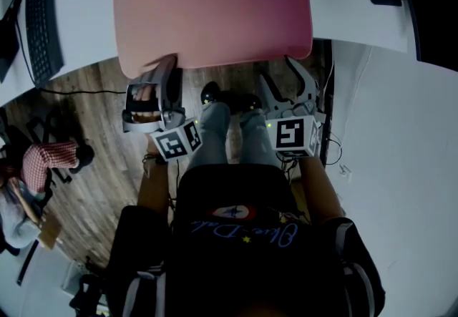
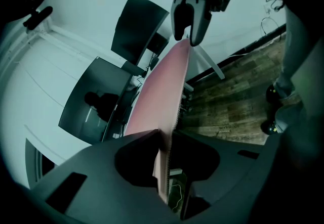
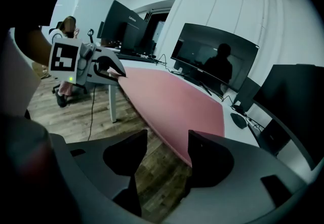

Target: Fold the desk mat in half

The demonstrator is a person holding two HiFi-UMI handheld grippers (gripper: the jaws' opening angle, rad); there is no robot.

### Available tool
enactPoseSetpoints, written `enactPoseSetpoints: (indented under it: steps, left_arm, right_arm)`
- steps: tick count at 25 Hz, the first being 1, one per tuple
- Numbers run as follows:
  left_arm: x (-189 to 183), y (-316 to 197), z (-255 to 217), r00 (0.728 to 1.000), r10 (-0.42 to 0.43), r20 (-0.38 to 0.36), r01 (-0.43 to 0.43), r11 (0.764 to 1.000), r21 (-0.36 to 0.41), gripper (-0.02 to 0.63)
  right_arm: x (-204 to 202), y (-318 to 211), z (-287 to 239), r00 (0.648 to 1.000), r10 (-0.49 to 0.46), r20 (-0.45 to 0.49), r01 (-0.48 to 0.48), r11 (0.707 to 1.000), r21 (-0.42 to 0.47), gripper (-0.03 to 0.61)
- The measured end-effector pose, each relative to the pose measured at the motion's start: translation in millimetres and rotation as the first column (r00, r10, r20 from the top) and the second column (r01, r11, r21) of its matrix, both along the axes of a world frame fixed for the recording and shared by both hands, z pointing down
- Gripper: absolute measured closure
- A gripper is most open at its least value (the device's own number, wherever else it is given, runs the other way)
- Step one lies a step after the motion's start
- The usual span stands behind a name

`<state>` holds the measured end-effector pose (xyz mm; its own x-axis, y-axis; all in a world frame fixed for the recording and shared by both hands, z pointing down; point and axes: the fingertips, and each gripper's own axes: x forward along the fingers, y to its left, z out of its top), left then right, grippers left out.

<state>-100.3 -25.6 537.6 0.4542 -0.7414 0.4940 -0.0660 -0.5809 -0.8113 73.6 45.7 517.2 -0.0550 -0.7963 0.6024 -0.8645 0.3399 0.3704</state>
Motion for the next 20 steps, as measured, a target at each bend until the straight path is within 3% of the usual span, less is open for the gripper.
enactPoseSetpoints:
  steps: [3, 7, 12, 13, 16, 20]
  left_arm:
    - [-2, -2, -11, 0.999, 0.004, -0.034, -0.004, 1.0, -0.011, 0.57]
    - [-3, -7, -26, 0.996, 0.009, -0.088, -0.013, 0.998, -0.054, 0.582]
    - [2, -9, -43, 0.992, 0.038, -0.116, -0.048, 0.995, -0.085, 0.592]
    - [4, -10, -46, 0.992, 0.042, -0.119, -0.053, 0.995, -0.09, 0.592]
    - [5, -13, -52, 0.991, 0.044, -0.125, -0.059, 0.992, -0.114, 0.594]
    - [5, -17, -57, 0.991, 0.019, -0.129, -0.041, 0.985, -0.167, 0.594]
  right_arm:
    - [-8, -3, 5, 0.997, -0.035, -0.068, 0.034, 0.999, -0.018, 0.357]
    - [-13, -10, 12, 0.98, -0.084, -0.178, 0.079, 0.996, -0.035, 0.351]
    - [-4, -19, 8, 0.968, -0.069, -0.242, 0.066, 0.998, -0.02, 0.353]
    - [-1, -20, 6, 0.967, -0.064, -0.246, 0.061, 0.998, -0.02, 0.363]
    - [5, -25, -2, 0.966, -0.053, -0.252, 0.051, 0.999, -0.014, 0.504]
    - [7, -30, -20, 0.972, -0.059, -0.228, 0.059, 0.998, -0.004, 0.545]
